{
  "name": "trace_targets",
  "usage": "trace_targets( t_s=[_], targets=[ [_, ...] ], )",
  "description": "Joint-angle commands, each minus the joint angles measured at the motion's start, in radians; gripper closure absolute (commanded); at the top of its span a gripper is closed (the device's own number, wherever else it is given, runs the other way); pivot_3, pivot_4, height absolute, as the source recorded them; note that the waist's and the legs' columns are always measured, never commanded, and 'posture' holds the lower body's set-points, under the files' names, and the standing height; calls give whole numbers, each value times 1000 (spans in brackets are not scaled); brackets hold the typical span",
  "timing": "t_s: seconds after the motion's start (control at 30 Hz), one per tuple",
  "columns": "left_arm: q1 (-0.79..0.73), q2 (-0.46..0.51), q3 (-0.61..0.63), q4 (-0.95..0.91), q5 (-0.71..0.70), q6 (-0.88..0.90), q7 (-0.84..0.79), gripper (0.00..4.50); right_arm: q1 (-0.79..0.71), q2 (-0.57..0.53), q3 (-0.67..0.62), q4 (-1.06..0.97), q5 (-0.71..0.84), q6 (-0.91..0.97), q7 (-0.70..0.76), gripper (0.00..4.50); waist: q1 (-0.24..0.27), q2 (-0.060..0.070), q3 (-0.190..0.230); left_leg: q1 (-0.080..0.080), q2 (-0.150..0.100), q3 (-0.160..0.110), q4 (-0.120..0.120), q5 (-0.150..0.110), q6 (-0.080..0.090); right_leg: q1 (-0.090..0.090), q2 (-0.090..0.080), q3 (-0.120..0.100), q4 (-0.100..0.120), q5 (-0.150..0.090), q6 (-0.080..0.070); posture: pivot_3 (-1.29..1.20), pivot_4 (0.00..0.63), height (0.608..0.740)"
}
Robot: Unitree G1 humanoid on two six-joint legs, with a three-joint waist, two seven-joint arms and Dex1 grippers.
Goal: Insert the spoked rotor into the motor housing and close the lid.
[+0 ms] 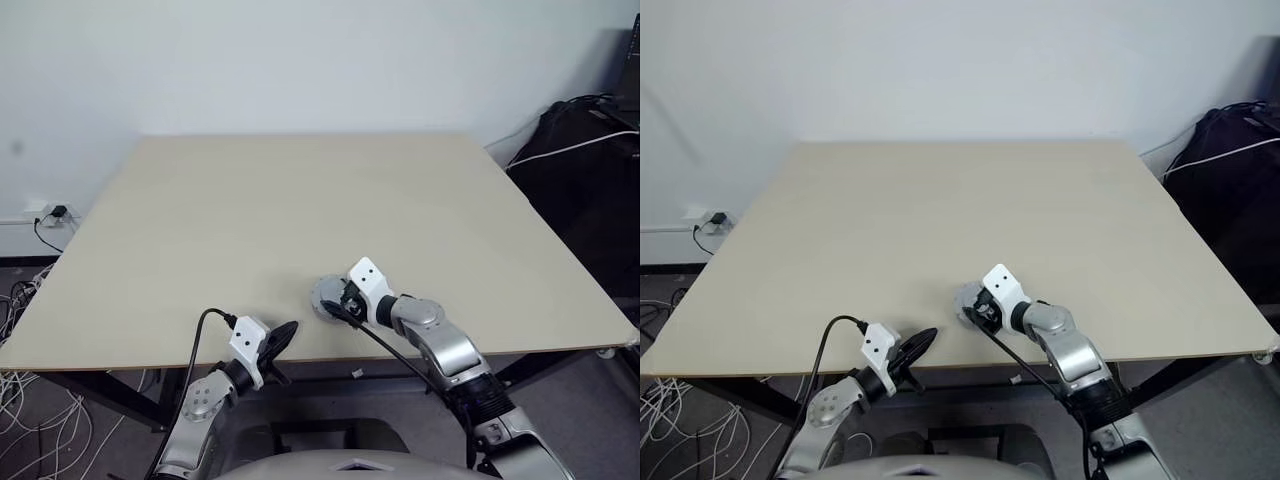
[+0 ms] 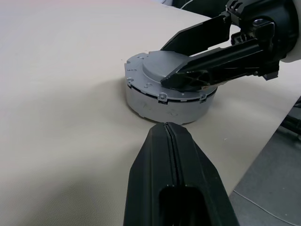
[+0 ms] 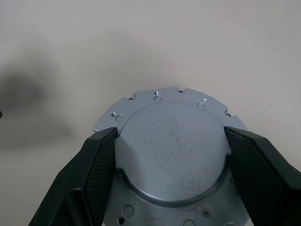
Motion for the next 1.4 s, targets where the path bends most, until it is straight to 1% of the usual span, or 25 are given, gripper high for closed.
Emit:
trace_targets(
  t_s=[0.03, 0.33, 0.5, 0.67, 0.9, 1.17, 1.4],
  targets=[
    [-7, -4, 4, -38, -13, -6, 0, 4500, -2, -16, -5, -8, -18, 29, -6, 1231, 1, 0, 0, 0, 0, 0, 0, 0, 0, 0, 0, 0, 0, 0, 0, 0, 0, 740],
    [-8, -1, 2, -47, -7, -2, 3, 4500, 8, -6, -10, -3, -4, 37, -17, 1231, 1, 0, 0, 0, 0, 0, 0, 0, 0, 0, 0, 0, 0, 0, 0, 0, 0, 740],
    [-49, -5, 34, -35, 9, -9, 57, 4500, 19, 9, -7, -5, -3, 36, -29, 1231, 0, 0, -1, 1, 0, 0, 0, 0, 0, 0, 0, 0, 0, 0, 0, 0, 0, 740],
    [-109, 17, 53, -14, 25, 3, 78, 4500, 23, 19, -2, -7, -3, 37, -34, 1231, -2, -1, -2, 1, 0, 0, 0, 0, 0, 1, 0, 0, 0, 0, 0, 0, 0, 740],
    [-223, 48, 33, 36, 28, 70, 19, 4500, 28, 32, 4, -14, -3, 39, -41, 1231, -5, -2, -2, 1, 0, 0, 0, 0, -1, 2, 0, 0, 0, 0, 0, 0, 0, 740],
    [-344, 21, 16, 131, 19, 147, -37, 4500, 46, 39, 4, -38, 1, 46, -51, 1231, -8, -2, -2, 1, 0, 0, 0, 2, -3, 2, 1, 0, 0, 0, 0, 0, 0, 740],
    [-404, 8, -9, 190, 32, 196, -71, 4500, 75, 49, 15, -65, 3, 55, -59, 1231, -8, -2, -2, 1, 0, -1, -1, 2, -4, 2, 1, 0, -1, 0, 1, 0, 0, 740]
  ],
)
